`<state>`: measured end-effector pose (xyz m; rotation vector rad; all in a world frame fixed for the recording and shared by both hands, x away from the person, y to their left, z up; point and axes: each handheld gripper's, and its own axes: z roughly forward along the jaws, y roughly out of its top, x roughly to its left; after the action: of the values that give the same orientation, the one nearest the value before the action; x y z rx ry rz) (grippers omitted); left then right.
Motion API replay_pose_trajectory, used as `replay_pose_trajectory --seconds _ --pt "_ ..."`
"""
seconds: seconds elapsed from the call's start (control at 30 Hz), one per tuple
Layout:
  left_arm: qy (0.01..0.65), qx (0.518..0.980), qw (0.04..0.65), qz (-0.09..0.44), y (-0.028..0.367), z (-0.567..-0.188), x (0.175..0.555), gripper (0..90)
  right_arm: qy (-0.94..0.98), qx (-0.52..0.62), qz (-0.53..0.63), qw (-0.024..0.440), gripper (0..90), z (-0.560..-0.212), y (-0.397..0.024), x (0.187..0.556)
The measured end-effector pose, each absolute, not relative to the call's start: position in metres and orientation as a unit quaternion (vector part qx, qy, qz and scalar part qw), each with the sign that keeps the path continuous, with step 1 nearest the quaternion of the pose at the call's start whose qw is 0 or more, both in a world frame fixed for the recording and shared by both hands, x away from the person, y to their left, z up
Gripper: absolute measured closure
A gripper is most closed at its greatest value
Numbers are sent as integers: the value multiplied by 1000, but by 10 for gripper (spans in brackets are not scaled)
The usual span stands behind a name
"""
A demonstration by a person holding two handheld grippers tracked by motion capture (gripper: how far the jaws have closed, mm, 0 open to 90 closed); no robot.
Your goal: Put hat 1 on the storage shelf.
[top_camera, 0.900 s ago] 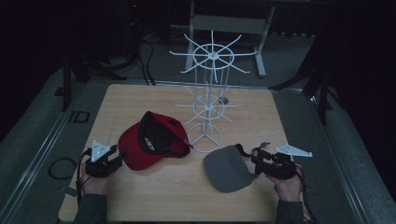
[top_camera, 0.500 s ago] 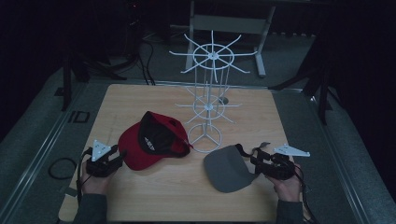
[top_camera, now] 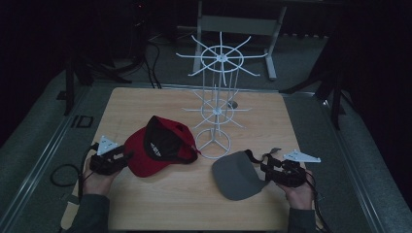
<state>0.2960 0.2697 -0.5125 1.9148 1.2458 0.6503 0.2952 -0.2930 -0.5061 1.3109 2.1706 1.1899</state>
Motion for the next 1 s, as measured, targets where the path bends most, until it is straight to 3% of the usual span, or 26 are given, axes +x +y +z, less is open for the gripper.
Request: replay_pose_trajectory --seconds 0.5,0.77,1.0 --pt "489 766 330 255 264 -496 359 886 762 465 419 167 475 -507 -295 295" --pt "485 777 319 244 251 -495 385 669 759 464 426 166 469 -507 -298 293" --pt "483 787 312 225 246 -498 401 578 761 460 426 165 467 -507 -298 292"
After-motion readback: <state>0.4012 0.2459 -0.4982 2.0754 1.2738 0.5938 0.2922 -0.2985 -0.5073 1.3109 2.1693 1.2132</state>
